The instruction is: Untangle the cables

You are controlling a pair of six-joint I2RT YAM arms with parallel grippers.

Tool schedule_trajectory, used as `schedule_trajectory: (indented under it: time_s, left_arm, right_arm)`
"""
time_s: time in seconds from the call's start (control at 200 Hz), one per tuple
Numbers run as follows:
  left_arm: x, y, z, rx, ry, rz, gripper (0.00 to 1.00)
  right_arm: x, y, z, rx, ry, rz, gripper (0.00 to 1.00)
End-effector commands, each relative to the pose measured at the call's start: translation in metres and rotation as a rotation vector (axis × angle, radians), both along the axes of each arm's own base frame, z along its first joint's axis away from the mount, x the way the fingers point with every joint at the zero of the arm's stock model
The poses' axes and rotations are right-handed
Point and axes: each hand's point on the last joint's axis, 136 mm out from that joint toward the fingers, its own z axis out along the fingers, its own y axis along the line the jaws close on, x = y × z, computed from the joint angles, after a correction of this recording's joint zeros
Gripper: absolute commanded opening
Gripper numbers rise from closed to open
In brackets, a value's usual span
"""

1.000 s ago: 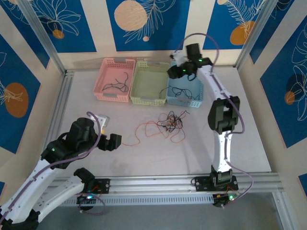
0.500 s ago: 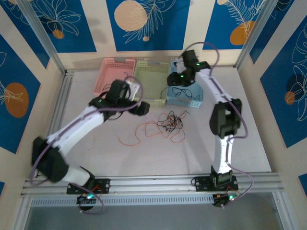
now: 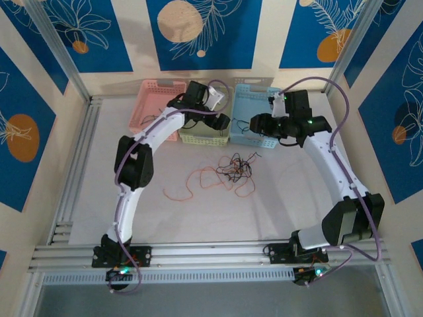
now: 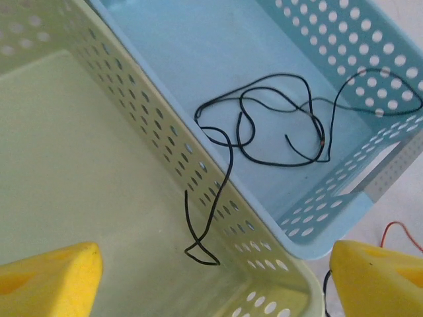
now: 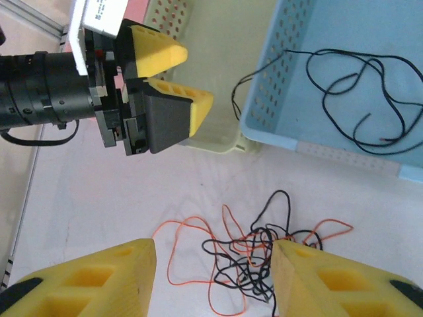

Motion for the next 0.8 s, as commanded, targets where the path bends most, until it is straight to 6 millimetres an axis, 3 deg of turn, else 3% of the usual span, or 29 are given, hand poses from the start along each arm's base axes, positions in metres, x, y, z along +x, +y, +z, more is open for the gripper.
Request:
schedule_trajectory:
  time_s: [0.0,0.335,0.635,0.795]
  left_arm:
    - [0.003,0.002,-0.006,0.000,0.019,-0.059,0.88]
    - [0.007,-0.003,-0.051,0.028,0.123,-0.074,0.80]
    - [0.008,-0.014,-0.069,-0.017,0.160,-0.105,0.73]
    - [0.017,-0.015,-0.072,-0.018,0.144,-0.083,0.55]
  right_arm:
    - [-0.013,-0.002,0.005,0.023,-0.011,0.008,0.50]
    - [-0.023,-0.002,-0.003,0.029,0.006,0.017,0.50]
    - [-0.026,-0.002,-0.009,0.026,0.015,0.025,0.50]
    - [-0.027,-0.001,-0.011,0.025,0.021,0.030,0.50]
